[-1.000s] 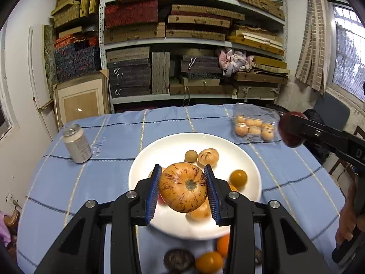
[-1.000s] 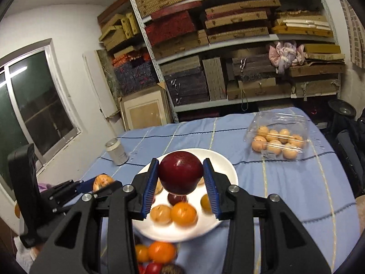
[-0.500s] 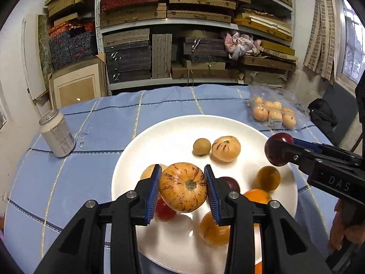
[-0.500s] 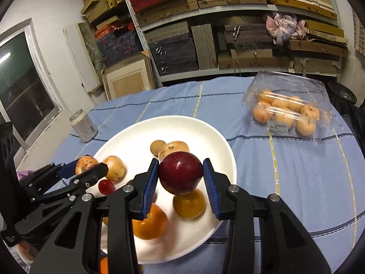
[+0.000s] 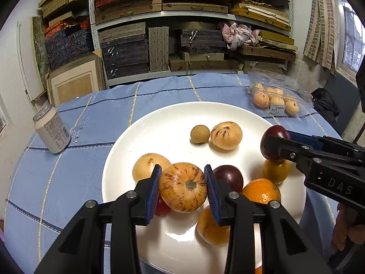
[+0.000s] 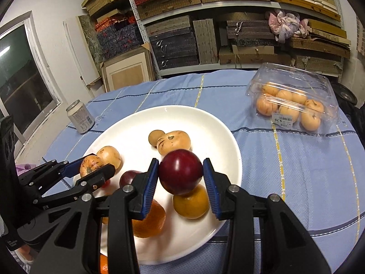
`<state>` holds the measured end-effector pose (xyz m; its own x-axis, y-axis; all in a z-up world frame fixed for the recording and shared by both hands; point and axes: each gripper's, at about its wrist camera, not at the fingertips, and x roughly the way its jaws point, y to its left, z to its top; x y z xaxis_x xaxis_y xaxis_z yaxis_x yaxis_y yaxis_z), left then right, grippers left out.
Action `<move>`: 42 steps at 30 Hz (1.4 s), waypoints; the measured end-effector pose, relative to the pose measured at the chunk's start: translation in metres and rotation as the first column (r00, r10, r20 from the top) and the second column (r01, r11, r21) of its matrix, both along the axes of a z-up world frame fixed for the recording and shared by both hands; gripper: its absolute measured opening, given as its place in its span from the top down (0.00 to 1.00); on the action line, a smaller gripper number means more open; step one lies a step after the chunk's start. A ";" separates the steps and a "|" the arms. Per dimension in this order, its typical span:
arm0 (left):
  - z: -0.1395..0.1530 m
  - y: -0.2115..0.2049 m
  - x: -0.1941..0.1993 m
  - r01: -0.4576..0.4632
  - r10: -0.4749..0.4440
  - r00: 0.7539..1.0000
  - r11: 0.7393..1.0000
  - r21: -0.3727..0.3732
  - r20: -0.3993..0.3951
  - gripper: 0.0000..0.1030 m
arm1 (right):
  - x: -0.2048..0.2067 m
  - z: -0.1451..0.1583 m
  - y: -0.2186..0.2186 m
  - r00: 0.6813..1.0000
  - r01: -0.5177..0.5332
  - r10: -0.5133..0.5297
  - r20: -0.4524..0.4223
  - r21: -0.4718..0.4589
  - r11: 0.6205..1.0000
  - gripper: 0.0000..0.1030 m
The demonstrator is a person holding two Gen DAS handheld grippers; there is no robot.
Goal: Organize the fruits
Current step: 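Carry both fruits into the white bowl and open both tools, then move both open tools back over the remaining fruit pile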
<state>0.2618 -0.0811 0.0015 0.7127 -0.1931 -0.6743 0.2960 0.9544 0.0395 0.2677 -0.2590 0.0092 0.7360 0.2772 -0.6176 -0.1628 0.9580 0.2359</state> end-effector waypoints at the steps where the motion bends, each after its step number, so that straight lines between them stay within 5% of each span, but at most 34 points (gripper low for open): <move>1: 0.000 0.000 0.000 -0.001 0.001 1.000 1.000 0.000 0.002 0.63 | 0.000 0.001 0.000 1.000 0.001 -0.001 0.001 0.001 1.000 0.62; 11: 0.001 -0.001 -0.003 -0.005 0.005 0.999 1.000 0.012 0.034 0.50 | -0.001 -0.001 0.005 1.000 -0.012 0.012 0.010 0.004 1.000 0.60; 27: 0.020 -0.006 -0.022 -0.016 0.010 0.992 0.999 0.046 0.129 0.30 | -0.031 0.047 -0.008 0.993 -0.012 -0.001 0.119 0.111 0.994 0.36; 33: 0.042 0.000 -0.050 -0.026 0.019 0.984 0.999 0.036 0.179 0.21 | -0.063 0.076 0.001 0.984 -0.051 0.023 0.177 0.154 0.987 0.23; 42: 0.065 0.032 -0.116 -0.083 0.079 0.975 0.996 0.011 0.209 0.18 | -0.120 0.097 0.019 0.978 -0.083 0.055 0.202 0.132 0.988 0.21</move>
<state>0.1457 -0.0494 0.0660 0.8507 -0.1172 -0.5124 0.2010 0.9732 0.1113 0.1473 -0.2403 0.1063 0.8154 0.4043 -0.4143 -0.2839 0.9030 0.3225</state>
